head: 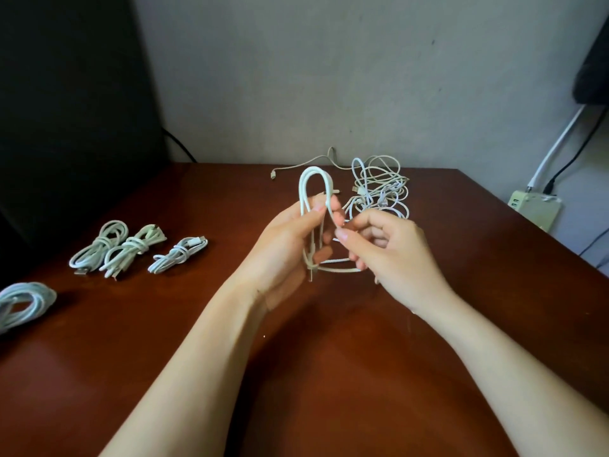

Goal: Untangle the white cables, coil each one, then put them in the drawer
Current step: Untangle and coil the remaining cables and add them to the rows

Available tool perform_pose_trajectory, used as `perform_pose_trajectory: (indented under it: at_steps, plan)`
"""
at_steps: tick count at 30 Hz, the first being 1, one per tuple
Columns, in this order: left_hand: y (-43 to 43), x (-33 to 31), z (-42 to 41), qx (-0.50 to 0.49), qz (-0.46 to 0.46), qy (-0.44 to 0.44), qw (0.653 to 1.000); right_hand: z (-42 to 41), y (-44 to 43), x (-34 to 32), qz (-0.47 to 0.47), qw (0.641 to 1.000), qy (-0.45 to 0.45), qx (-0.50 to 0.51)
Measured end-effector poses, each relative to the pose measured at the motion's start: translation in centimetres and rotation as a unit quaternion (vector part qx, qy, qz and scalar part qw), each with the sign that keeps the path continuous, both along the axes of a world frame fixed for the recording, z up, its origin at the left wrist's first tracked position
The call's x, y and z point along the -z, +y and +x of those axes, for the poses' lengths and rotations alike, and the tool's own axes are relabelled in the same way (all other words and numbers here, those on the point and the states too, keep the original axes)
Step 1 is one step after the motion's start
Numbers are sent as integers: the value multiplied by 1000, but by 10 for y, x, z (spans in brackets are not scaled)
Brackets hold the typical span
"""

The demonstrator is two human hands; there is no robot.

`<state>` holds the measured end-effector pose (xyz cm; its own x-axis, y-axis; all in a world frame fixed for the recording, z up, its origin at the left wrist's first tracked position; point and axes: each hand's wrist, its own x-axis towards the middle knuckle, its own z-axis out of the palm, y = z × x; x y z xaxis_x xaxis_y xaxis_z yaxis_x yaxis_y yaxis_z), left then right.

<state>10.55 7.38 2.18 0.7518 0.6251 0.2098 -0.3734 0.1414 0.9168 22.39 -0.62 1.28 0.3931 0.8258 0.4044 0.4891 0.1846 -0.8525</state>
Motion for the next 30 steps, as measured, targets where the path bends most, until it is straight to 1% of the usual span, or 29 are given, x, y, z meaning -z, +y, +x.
perform_pose_trajectory:
  at_steps: [2,4,6,8,10,12,14,15,19,21,22,24,26,27,29,30]
  plan:
    - [3,-3,-2,13,-27,-41,999,3,-1,-1,-12,998,-12,-59]
    - [6,-6,-5,28,-60,-82,994,4,-2,1,-45,990,-65,-121]
    - [9,-6,-8,40,-88,-109,989,5,-3,5,-85,973,-160,-140]
    - [10,-5,-10,54,-101,-114,987,4,-2,9,-115,952,-248,-139]
    - [11,-3,-11,62,-108,-110,986,3,2,14,-135,938,-292,-130]
    - [12,-2,-11,65,-127,-124,982,0,3,14,-153,934,-296,-129]
    - [13,-3,-11,62,-147,-146,976,-2,3,12,-137,937,-293,-129]
    - [13,-4,-11,56,-155,-156,974,-2,2,11,-122,944,-280,-121]
    - [16,-6,-12,14,-169,-194,966,7,0,4,-78,975,-201,-43]
    - [19,-6,-12,2,-166,-198,966,12,1,3,-60,988,-144,-4]
    - [19,-5,-12,-2,-163,-196,967,15,1,3,-51,992,-116,16]
    - [20,-4,-10,-11,-158,-187,970,18,1,1,-31,993,-98,65]
    - [21,-3,-9,-21,-157,-177,971,21,-1,-2,-3,985,-131,109]
    - [21,-3,-8,-29,-159,-173,972,22,-2,-3,8,978,-169,124]
    - [23,-3,-8,-51,-170,-169,970,19,-3,-2,7,959,-254,128]
    - [24,-3,-8,-68,-173,-169,968,16,-3,1,-10,952,-282,115]
